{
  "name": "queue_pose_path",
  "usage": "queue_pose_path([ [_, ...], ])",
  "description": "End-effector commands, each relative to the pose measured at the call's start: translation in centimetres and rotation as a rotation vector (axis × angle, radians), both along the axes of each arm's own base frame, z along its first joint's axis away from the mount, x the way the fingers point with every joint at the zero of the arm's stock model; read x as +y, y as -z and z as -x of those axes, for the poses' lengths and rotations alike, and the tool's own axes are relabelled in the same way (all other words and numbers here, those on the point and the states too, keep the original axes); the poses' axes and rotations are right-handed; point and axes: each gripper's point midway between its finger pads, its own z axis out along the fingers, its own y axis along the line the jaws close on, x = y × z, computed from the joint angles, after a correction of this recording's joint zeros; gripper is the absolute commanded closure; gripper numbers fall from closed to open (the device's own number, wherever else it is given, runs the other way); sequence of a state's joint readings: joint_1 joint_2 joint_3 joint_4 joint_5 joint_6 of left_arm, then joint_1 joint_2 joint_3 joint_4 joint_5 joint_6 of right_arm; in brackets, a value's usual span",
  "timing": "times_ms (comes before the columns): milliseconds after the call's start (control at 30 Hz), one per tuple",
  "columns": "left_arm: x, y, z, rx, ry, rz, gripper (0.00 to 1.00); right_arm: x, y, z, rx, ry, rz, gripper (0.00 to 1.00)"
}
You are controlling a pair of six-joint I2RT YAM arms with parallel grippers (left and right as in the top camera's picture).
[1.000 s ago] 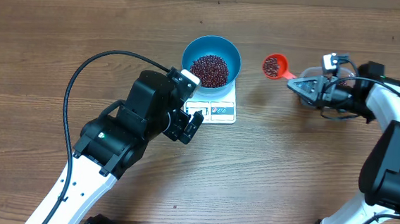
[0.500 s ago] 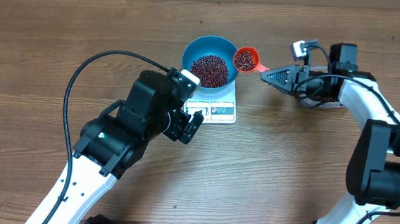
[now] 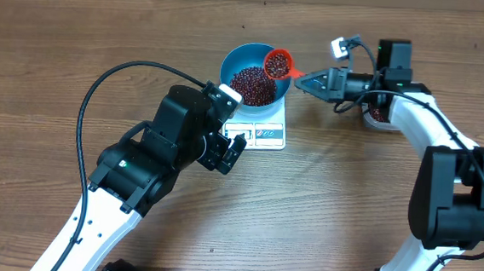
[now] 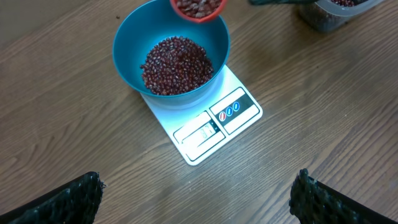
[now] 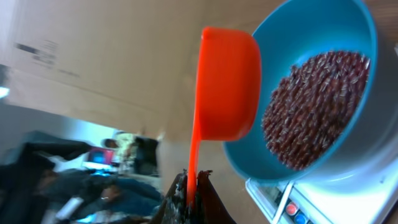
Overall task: Scoop item into bowl and weigh 150g on scale
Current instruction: 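Carry the filled scoop with the right gripper over the teal bowl, then tip the scoop with the right gripper to pour beans into bowl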
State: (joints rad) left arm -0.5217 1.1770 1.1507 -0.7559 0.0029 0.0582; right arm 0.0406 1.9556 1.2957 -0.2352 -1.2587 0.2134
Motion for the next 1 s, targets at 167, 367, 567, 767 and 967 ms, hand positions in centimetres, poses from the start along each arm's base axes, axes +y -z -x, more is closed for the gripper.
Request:
queue_pose_path([
  [167,0.2,-1.0,-0.3,-0.020,-0.021,0.014,0.00,2.6,2.7,-1.7,-0.232,0.033,0.227,0.96],
  [367,0.2,-1.0,-0.3,-0.020,-0.021,0.014,0.00,2.7,4.6,-2.9,-0.416,0.039,0.412,0.96],
  [567,0.2,-1.0,-0.3,-0.020,-0.021,0.014,0.00,2.6,4.8,-3.1,-0.595,-0.027,0.477,0.96],
  [767,0.2,-1.0,-0.3,-0.020,-0.021,0.014,0.01,2.6,4.8,-3.0,-0.706,-0.077,0.503,0.96],
  [967,0.2,-1.0,-0.3,-0.020,-0.021,0.014,0.00,2.6,4.7,-3.0,-0.748,-0.098,0.510,0.96],
])
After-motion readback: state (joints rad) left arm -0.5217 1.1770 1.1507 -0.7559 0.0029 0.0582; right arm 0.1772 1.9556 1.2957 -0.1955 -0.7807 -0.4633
